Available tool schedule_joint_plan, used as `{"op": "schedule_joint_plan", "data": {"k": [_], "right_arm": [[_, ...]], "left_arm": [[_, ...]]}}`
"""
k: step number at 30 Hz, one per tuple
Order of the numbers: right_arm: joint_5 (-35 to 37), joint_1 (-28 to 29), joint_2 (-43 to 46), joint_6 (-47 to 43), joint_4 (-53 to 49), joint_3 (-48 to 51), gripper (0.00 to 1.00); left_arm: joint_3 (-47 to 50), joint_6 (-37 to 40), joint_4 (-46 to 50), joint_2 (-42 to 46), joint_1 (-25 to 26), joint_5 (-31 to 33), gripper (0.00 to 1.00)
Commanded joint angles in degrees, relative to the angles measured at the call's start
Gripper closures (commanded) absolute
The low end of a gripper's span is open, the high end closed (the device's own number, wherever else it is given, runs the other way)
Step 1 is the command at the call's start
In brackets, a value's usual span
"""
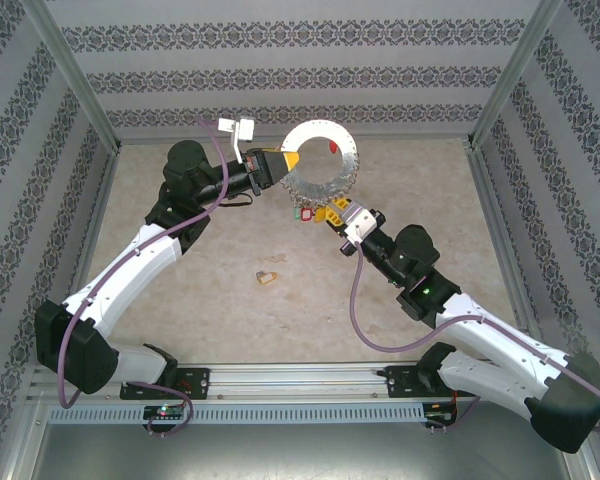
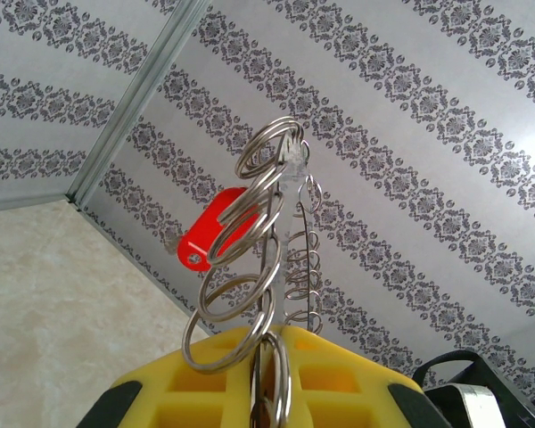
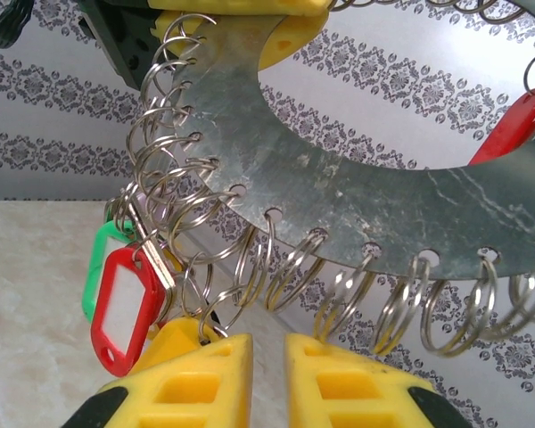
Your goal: Put the keys on the keyring
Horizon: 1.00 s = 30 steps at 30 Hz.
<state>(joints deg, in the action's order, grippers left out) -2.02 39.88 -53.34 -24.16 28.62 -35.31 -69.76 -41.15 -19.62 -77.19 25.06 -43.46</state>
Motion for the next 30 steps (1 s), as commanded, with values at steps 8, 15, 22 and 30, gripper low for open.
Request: {"op": "schedule_joint_plan", "data": {"k": [8, 15, 22, 30], "right_arm": [[-1.0, 0.0, 0.5, 1.2, 3.6, -2.1, 0.82], [-0.3, 0.1, 0.7, 1.4, 3.1, -0.8, 0.8], [1.1, 0.8, 1.3, 2.7, 3.4, 1.4, 0.82], [-0.4, 1.3, 1.5, 3.3, 3.6, 0.8, 0.85]], "left_arm": [[-2.0, -0.2, -2.1, 0.2, 0.6, -0.3, 1.0], [-2.3, -0.3, -2.2, 0.1, 0.6, 0.3, 1.0], [-2.0, 0.9, -0.4, 1.2, 0.6, 3.0, 1.0], [-1.9, 1.2, 1.4, 1.5, 0.6, 5.1, 1.0]]}}
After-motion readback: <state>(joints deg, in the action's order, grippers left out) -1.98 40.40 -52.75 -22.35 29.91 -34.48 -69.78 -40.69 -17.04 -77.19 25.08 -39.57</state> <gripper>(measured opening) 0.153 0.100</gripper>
